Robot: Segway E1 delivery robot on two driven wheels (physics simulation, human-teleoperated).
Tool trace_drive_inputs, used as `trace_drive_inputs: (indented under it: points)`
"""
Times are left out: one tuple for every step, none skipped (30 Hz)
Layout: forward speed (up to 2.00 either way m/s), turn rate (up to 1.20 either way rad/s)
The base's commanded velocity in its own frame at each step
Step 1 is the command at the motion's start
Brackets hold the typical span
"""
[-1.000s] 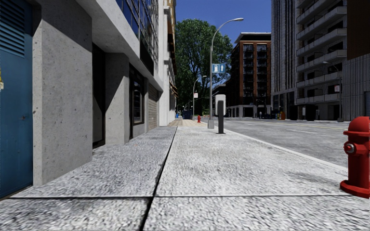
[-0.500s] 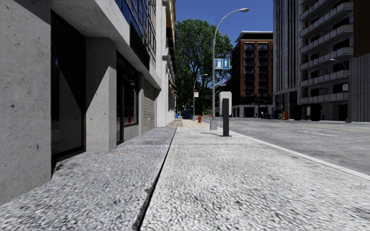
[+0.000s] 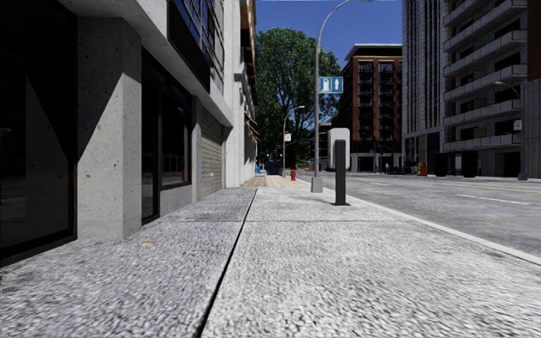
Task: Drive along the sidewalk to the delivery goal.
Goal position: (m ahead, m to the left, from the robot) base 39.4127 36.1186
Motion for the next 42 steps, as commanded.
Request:
trace_drive_inputs:
  points:
    - [2.00,0.00]
    - [2.00,0.00]
    - [2.00,0.00]
    - [2.00,0.00]
    - [2.00,0.00]
    - [2.00,0.00]
    - [2.00,0.00]
    - [2.00,0.00]
    - [2.00,0.00]
    - [2.00,0.00]
    - [2.00,0.00]
    - [2.00,0.00]
    - [2.00,0.00]
    - [2.00,0.00]
    - [2.00,0.00]
    - [2.00,0.00]
    - [2.00,0.00]
    - [2.00,0.00]
    - [2.00,0.00]
    - [2.00,0.00]
    - [2.00,0.00]
    - [2.00,0.00]
    - [2.00,0.00]
    - [2.00,0.00]
    - [2.00,0.00]
    - [2.00,0.00]
    - [2.00,0.00]
    - [2.00,0.00]
    - [2.00,0.00]
    - [2.00,0.00]
    - [2.00,0.00]
    - [2.00,0.00]
    - [2.00,0.00]
    - [2.00,0.00]
    - [2.00,0.00]
    - [2.00,0.00]
    - [2.00,0.00]
    - [2.00,0.00]
    - [2.00,0.00]
    - [2.00,0.00]
    - [2.00,0.00]
    - [2.00,0.00]
